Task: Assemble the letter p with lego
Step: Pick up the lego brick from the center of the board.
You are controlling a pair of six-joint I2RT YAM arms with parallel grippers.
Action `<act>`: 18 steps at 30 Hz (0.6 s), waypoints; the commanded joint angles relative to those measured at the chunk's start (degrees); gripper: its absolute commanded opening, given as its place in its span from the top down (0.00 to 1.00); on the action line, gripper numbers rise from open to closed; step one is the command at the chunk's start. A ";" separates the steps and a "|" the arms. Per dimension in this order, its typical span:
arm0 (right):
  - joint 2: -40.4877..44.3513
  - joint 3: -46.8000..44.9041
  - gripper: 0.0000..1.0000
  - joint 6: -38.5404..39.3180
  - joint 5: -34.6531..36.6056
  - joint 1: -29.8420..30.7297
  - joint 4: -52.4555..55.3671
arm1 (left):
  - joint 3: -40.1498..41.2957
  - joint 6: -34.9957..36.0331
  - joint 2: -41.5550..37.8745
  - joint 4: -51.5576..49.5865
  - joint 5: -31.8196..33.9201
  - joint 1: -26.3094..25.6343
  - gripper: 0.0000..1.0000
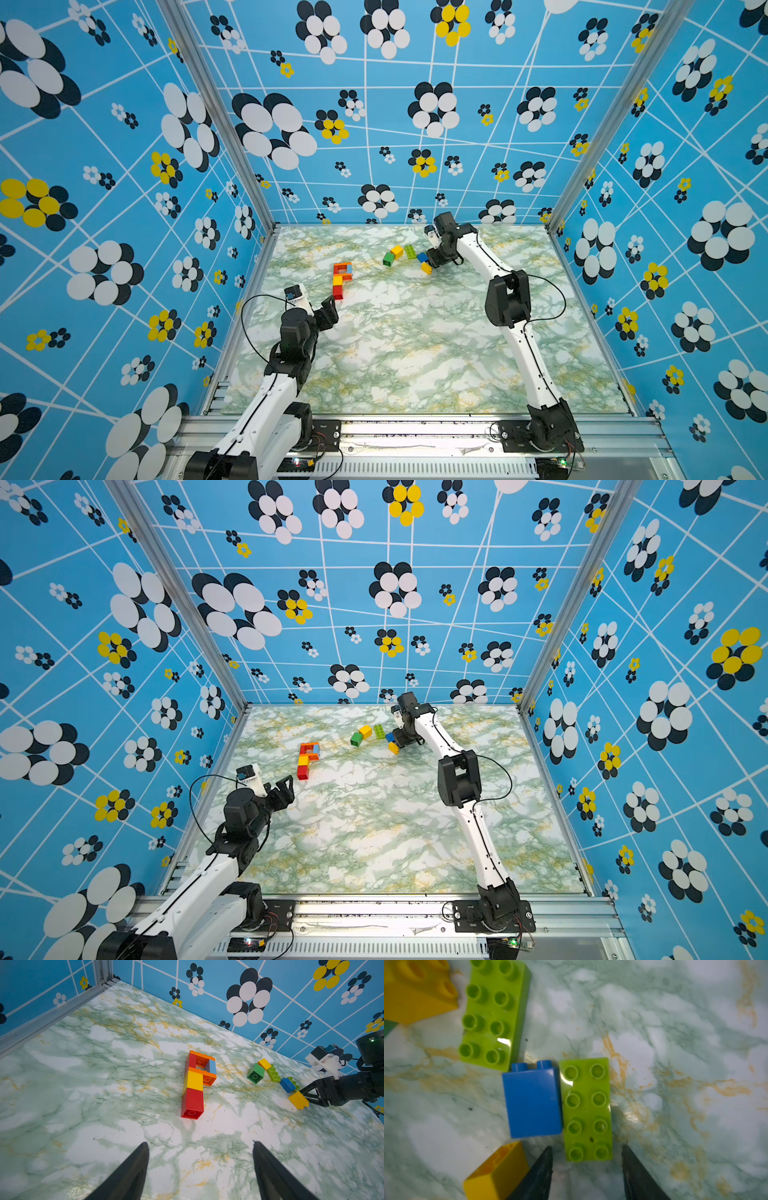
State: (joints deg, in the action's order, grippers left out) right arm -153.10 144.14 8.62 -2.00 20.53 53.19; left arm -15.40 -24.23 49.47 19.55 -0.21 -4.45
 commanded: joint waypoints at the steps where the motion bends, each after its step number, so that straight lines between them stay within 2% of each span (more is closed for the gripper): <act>1: -1.52 2.07 0.48 -0.84 -0.47 -0.01 3.55 | 0.46 0.32 -0.87 1.06 0.06 0.58 0.20; 5: -3.13 3.64 0.52 -1.79 -0.29 0.09 3.50 | 0.37 0.28 -0.81 1.02 0.11 0.58 0.20; 13: -6.32 5.87 0.52 -1.59 2.00 0.71 3.41 | 0.37 0.34 -0.71 1.19 -0.17 0.58 0.19; 18: -5.86 5.83 0.66 -1.33 2.00 0.95 3.85 | 0.29 0.40 -0.61 1.10 -0.20 0.58 0.19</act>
State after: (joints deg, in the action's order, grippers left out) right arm -156.40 149.91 7.53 -1.37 21.08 54.65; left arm -15.38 -24.23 49.36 19.73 -0.23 -4.45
